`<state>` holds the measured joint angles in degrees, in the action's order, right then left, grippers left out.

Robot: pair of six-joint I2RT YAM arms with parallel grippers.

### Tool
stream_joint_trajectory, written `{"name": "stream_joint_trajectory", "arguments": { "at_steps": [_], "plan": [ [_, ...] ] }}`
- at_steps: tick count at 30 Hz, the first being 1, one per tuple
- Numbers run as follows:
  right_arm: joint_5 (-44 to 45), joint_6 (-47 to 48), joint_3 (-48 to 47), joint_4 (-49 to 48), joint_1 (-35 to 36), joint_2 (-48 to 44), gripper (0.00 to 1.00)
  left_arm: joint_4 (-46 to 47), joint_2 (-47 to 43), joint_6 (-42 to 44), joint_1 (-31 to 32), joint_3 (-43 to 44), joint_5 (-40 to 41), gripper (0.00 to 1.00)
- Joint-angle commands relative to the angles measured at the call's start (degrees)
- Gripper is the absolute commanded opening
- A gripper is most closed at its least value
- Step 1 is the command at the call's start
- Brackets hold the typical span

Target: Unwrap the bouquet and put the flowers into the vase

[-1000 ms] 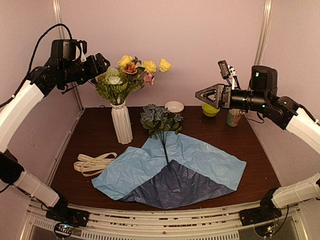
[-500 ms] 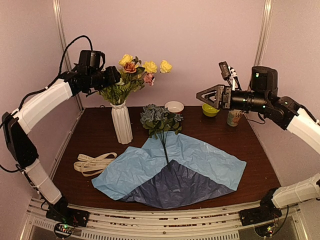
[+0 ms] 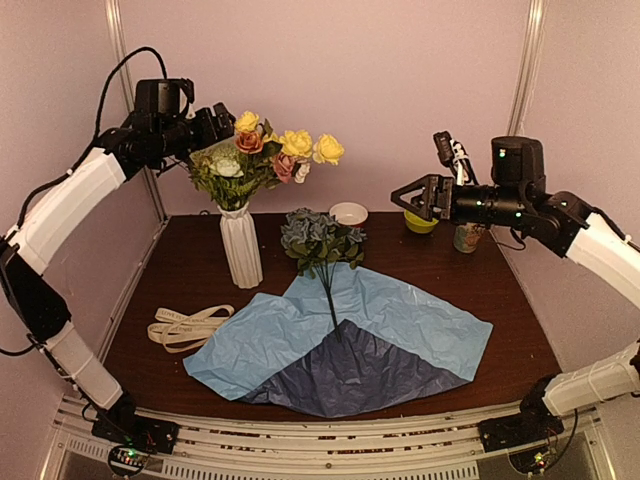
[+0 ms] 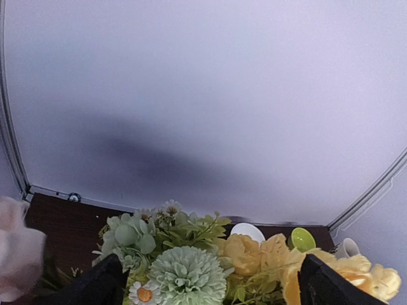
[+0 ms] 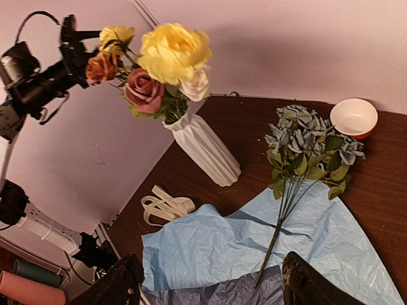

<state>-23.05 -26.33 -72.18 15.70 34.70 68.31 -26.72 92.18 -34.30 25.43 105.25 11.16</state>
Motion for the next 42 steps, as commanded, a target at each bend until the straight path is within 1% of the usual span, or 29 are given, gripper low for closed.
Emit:
{"name": "stream_joint_trajectory", "arguments": {
  "at_steps": [1,3,6,10,13,16,18,21,24,27,35,38,40,42],
  "plan": [
    [7.18,0.45,-2.94,5.19,1.17,5.97,0.75,-0.73,-6.10,2.17,-0.52,3.38,1.27,0.98],
    [9.83,1.10,-4.67,7.34,2.35,9.31,0.74,-2.45,-8.43,3.63,-0.52,3.32,2.40,0.98],
    [14.21,2.91,-9.53,13.07,5.38,16.31,0.73,-7.03,-12.43,5.79,-0.47,3.27,4.17,0.98],
    [19.15,4.12,-18.98,22.39,8.64,28.35,0.72,-17.94,-16.41,6.40,-0.52,3.48,3.99,0.98],
    [20.88,3.95,-27.68,28.54,9.84,38.07,0.68,-26.40,-19.62,3.62,-0.47,2.00,2.94,0.98],
    [22.33,3.87,-34.23,32.54,10.78,46.47,0.66,-31.35,-24.16,0.53,-0.51,-2.81,0.42,0.98],
    [23.77,3.87,-38.16,34.69,11.15,51.15,0.63,-31.77,-28.36,-1.66,-0.50,-7.90,-1.88,0.98],
    [25.20,3.59,-41.81,36.25,11.40,57.17,0.59,-30.91,-35.04,-5.36,-0.55,-14.79,-2.97,0.97],
    [24.56,3.65,-43.89,36.15,11.60,60.84,0.56,-30.45,-40.59,-8.39,-0.49,-19.31,-3.27,0.96],
    [22.35,3.08,-44.01,34.91,11.70,62.95,0.54,-30.79,-42.87,-9.81,-0.47,-21.62,-4.13,0.94],
    [20.99,1.13,-44.01,32.04,12.47,67.08,0.44,-31.16,-43.84,-11.56,-0.53,-22.40,-5.63,0.93],
    [20.94,0.96,-45.83,31.57,12.96,68.58,0.42,-31.11,-44.01,-11.51,-0.47,-23.25,-6.09,0.92],
    [21.02,1.06,-46.01,31.43,13.13,69.28,0.37,-31.05,-44.02,-11.44,-0.48,-23.76,-6.23,0.92],
    [20.96,1.17,-45.81,31.09,13.15,69.66,0.28,-31.03,-43.77,-11.22,-0.49,-23.86,-6.32,0.92]
  ]
}}
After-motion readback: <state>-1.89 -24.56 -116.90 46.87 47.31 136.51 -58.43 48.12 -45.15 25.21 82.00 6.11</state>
